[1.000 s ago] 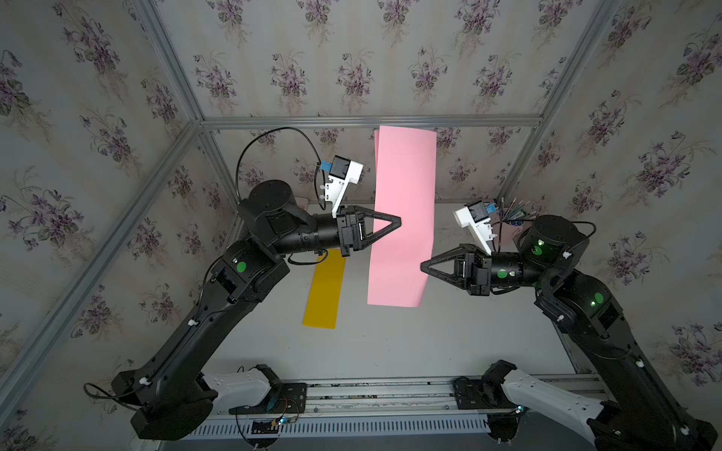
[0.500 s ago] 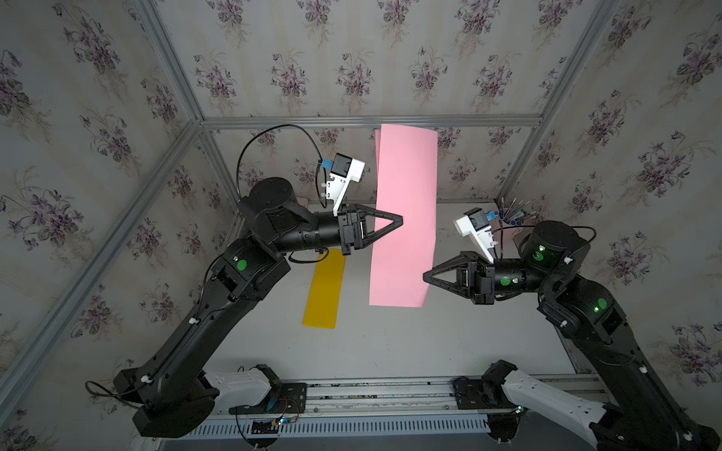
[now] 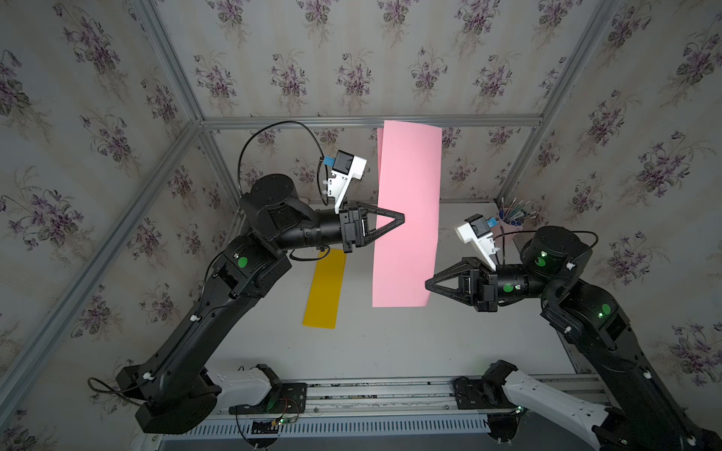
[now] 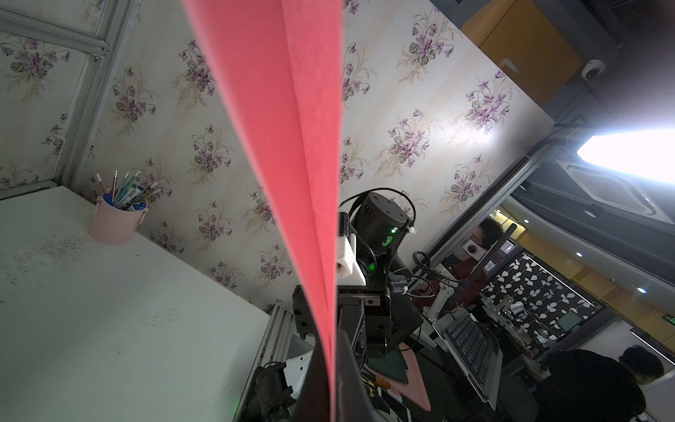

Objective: Fold the rectangular paper in half along the long edge
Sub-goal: Fold the paper.

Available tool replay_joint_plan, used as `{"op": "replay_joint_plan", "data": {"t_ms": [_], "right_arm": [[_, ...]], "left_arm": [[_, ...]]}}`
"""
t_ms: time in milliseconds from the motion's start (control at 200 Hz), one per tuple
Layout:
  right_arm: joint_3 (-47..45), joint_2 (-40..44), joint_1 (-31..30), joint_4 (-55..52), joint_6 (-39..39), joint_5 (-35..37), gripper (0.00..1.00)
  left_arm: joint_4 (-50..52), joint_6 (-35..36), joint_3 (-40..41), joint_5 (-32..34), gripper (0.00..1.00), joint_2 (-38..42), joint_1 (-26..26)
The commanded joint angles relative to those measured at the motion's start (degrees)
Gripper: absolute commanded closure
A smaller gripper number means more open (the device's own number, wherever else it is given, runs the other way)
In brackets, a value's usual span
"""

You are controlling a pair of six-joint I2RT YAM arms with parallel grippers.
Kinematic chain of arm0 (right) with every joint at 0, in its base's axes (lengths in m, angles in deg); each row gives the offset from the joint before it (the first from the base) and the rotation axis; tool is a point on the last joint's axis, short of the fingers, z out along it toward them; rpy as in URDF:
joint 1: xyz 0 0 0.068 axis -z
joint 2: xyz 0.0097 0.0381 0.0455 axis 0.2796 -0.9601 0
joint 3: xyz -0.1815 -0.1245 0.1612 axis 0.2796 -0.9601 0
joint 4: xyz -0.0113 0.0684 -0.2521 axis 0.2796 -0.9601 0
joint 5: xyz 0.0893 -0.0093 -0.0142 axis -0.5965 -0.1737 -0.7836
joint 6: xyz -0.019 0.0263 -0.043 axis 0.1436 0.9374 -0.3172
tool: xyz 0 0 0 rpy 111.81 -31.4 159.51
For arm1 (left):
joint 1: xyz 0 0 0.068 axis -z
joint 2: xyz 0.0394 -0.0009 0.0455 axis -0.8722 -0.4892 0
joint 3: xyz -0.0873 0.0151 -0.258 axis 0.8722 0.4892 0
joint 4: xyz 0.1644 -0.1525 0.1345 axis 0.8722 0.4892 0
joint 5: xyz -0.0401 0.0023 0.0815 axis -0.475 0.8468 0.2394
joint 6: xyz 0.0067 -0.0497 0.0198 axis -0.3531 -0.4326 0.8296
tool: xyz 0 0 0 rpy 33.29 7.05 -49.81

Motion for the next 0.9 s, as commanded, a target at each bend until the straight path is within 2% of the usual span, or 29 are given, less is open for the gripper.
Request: {"op": "replay_joint_plan", "data": {"t_ms": [0,50,115,150,180,210,265,335,375,410,460,500,580,614,644,719,784,819,844,894], "right_arm": [[-0.8,0.4,-0.2,-0.4,-0.5,-0.8,0.89],[-1.2,0.7,-0.4,0.0,-0.3,-1.4,1.00],[-1.6,1.2,-0.6,0.7,0.2,-1.6,1.00],[-1.4,1.3,-0.6,0.2,0.1,-0.9,0.89],[-1.3,1.3,-0.6,-0.4,-0.2,-0.5,0.87],[-1.5,1.4,-0.6,-0.4,-0.4,-0.9,0.89],[-1.9,1.6,-0.7,-0.3,-0.4,-1.2,1.00],[-1.9,1.9,-0.7,-0.6,-0.5,-1.3,1.00],[-1.6,1.9,-0.7,-1.4,-0.5,-0.6,0.89],[-1.3,1.8,-0.7,-2.4,-1.0,-0.2,0.86],[-1.4,1.8,-0.7,-2.7,-1.4,-1.0,0.91],[-1.6,2.1,-0.7,-2.6,-1.4,-1.2,1.00],[-1.9,2.5,-0.8,-2.7,-1.2,-1.1,1.00],[-1.5,2.3,-0.8,-3.6,-1.4,-0.3,0.90],[-1.4,2.1,-0.8,-4.1,-1.8,0.0,0.88],[-2.3,2.5,-0.9,-2.7,-1.4,-1.3,1.00],[-2.5,2.6,-0.9,-2.8,-1.3,-1.3,1.00],[-2.3,2.4,-0.9,-3.5,-1.3,-0.5,0.88],[-2.2,2.4,-0.9,-4.1,-1.6,0.0,0.74],[-2.5,2.3,-0.9,-3.8,-1.7,-0.5,0.72]], "left_arm": [[-0.7,0.8,-0.6,-0.2,1.00,-0.3,0.0],[-0.6,0.8,-0.9,-0.1,1.00,-0.5,0.0],[-0.5,0.9,-1.2,-0.2,1.00,-0.7,0.0],[-0.5,0.9,-1.2,-0.3,1.00,-0.8,0.0],[-0.5,0.8,-1.3,-0.2,1.00,-0.9,0.1],[-0.5,0.8,-1.4,-0.2,1.00,-1.0,0.1],[-0.5,0.9,-1.5,-0.3,1.00,-1.1,0.1],[-0.4,1.0,-1.7,-0.1,1.00,-1.1,0.1],[-0.2,1.0,-1.8,-0.1,1.00,-1.2,0.1],[-0.1,1.1,-2.0,0.0,1.00,-1.1,0.1],[0.1,1.2,-2.1,0.0,1.00,-1.1,0.1],[0.2,1.3,-2.2,0.0,1.00,-1.1,0.1],[0.4,1.4,-2.1,0.0,1.00,-1.2,0.1],[0.4,1.4,-2.2,0.0,1.00,-1.2,0.2],[0.4,1.4,-2.2,0.0,1.00,-1.2,0.2],[0.2,1.3,-2.2,-0.1,1.00,-1.3,0.2],[0.1,1.3,-2.2,0.0,1.00,-1.3,0.1],[0.2,1.3,-2.2,0.0,1.00,-1.3,0.1],[0.2,1.3,-2.2,0.0,1.00,-1.3,0.1],[0.2,1.3,-2.3,-0.1,1.00,-1.4,0.2]]}}
